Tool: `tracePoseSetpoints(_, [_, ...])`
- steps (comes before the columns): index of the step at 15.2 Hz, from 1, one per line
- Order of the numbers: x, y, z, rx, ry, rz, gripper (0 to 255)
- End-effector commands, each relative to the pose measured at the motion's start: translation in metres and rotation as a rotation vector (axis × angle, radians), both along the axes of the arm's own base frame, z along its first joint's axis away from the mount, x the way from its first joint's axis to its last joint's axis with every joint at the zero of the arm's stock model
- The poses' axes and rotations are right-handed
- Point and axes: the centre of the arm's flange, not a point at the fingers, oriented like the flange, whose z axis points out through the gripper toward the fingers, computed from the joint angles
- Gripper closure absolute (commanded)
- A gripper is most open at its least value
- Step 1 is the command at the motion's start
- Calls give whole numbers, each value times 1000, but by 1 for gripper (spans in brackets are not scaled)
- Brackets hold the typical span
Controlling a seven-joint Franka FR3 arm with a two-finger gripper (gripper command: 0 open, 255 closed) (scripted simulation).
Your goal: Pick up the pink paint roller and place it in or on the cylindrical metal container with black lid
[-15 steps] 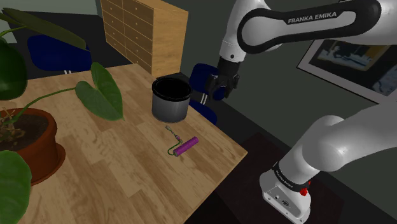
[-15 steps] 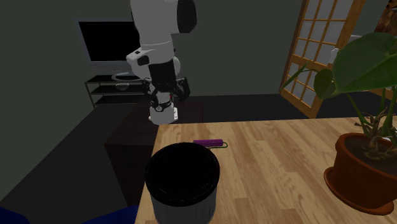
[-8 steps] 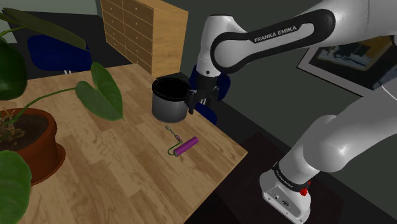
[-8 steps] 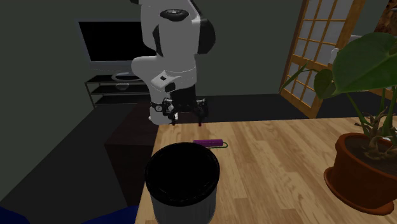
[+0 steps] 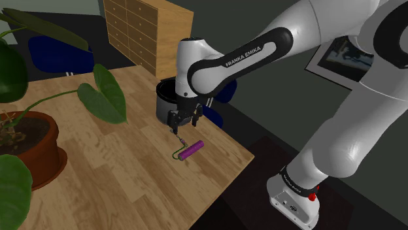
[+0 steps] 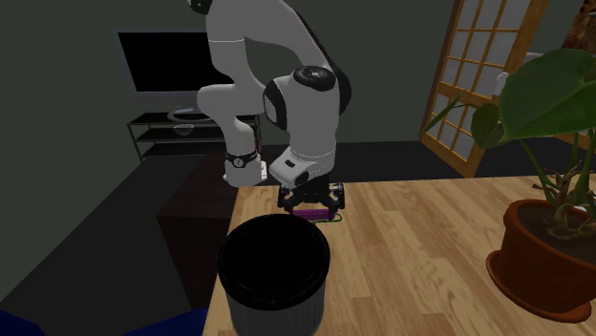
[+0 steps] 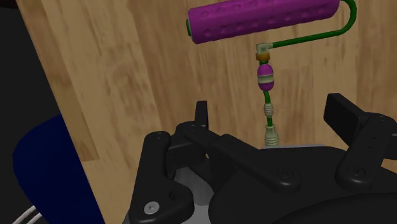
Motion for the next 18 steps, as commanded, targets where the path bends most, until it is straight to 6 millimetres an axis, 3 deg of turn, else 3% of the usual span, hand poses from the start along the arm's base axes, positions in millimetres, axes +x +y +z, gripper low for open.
tracePoseSetpoints(1, [3,13,-15,-4,6,10,0])
tracePoseSetpoints(8, [-3,13,-54,-4,6,10,0])
tracePoseSetpoints(16, [-3,13,-54,-4,6,10,0])
tracePoseSetpoints(17, [-3,13,-54,-4,6,10,255])
tracePoseSetpoints(18, [-3,13,-54,-4,6,10,255])
